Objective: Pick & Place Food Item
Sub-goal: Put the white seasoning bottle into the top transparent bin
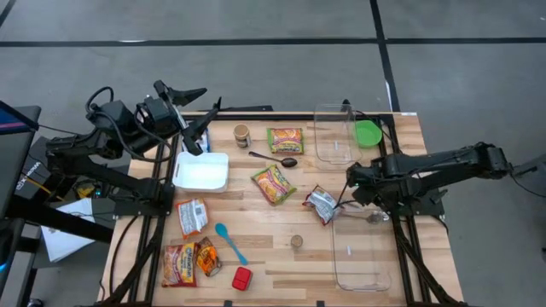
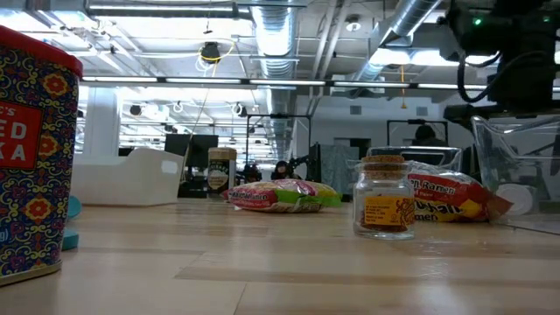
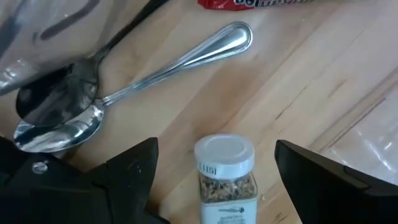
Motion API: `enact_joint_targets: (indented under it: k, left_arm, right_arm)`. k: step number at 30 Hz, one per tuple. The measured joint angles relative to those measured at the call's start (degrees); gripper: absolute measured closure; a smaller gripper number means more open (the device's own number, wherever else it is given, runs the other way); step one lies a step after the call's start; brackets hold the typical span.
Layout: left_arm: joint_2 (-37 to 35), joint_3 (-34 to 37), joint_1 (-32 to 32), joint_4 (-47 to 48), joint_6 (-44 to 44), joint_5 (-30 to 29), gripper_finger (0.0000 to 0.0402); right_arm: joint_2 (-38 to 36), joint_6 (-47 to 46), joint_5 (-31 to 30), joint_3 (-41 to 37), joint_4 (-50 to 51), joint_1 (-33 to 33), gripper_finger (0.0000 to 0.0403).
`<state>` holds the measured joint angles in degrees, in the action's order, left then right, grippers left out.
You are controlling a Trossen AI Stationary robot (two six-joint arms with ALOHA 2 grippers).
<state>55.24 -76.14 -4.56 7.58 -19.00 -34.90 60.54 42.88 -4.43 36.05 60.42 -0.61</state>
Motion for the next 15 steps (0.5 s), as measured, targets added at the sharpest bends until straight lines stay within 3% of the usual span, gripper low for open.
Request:
enact_joint_targets:
  k: [15]
  left_arm:
    - [0.0,0.0,0.0,0.2,0.0,-0.1,0.0142]
  right_arm:
    - [2.4,4.6,0.1,-4.1,-4.6,-5.7,0.0091]
